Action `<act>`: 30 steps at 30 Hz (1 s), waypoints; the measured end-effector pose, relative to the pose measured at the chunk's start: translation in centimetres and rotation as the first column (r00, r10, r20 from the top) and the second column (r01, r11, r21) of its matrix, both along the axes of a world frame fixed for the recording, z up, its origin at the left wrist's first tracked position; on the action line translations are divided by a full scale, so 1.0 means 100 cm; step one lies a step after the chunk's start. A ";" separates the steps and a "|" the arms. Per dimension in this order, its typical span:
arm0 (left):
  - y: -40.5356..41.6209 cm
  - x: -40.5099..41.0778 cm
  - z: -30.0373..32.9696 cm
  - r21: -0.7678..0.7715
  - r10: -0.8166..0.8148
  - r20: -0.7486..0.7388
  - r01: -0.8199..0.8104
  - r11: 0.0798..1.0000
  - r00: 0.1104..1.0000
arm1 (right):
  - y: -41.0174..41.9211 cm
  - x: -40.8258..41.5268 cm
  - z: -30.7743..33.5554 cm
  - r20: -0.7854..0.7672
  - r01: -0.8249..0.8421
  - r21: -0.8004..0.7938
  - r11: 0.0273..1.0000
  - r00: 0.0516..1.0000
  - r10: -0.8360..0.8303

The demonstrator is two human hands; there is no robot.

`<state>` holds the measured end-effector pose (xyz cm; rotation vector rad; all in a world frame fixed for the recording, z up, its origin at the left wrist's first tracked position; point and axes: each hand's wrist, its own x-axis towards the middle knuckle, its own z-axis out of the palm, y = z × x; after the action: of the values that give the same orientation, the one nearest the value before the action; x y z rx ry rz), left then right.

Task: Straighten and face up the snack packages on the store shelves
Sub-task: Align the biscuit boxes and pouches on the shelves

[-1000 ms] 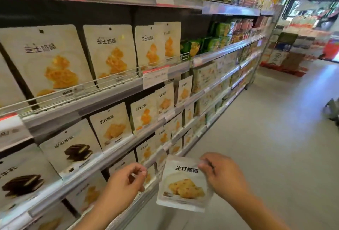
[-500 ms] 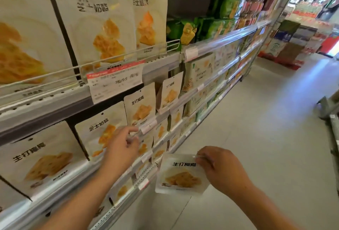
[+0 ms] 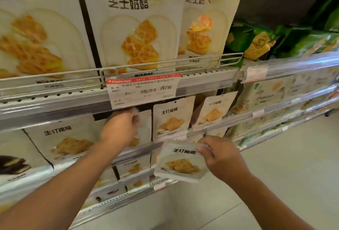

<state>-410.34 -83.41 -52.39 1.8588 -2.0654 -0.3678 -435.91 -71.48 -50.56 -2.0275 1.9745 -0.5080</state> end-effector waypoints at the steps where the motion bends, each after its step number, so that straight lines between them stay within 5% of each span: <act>1: 0.003 -0.002 0.003 -0.017 0.021 -0.026 -0.021 1.000 0.999 | -0.008 -0.005 -0.002 0.005 -0.049 0.008 0.999 0.999 0.049; 9: 0.069 -0.001 0.026 -0.398 0.037 -0.159 -0.098 0.912 0.987 | -0.051 -0.018 -0.018 0.014 -0.313 -0.034 0.949 0.949 0.313; 20: 0.155 0.079 0.015 -0.260 0.390 -0.189 -0.429 0.865 0.901 | -0.092 0.065 -0.001 -0.038 -0.479 -0.083 0.874 0.878 0.477; 30: 0.190 0.121 0.017 -0.169 0.532 -0.282 -0.587 0.792 0.798 | -0.126 0.123 0.001 -0.061 -0.403 -0.131 0.906 0.915 0.398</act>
<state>-398.26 -64.44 -50.71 2.0511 -1.2529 -0.1366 -423.60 -84.13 -50.43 -2.4586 1.5054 -0.5311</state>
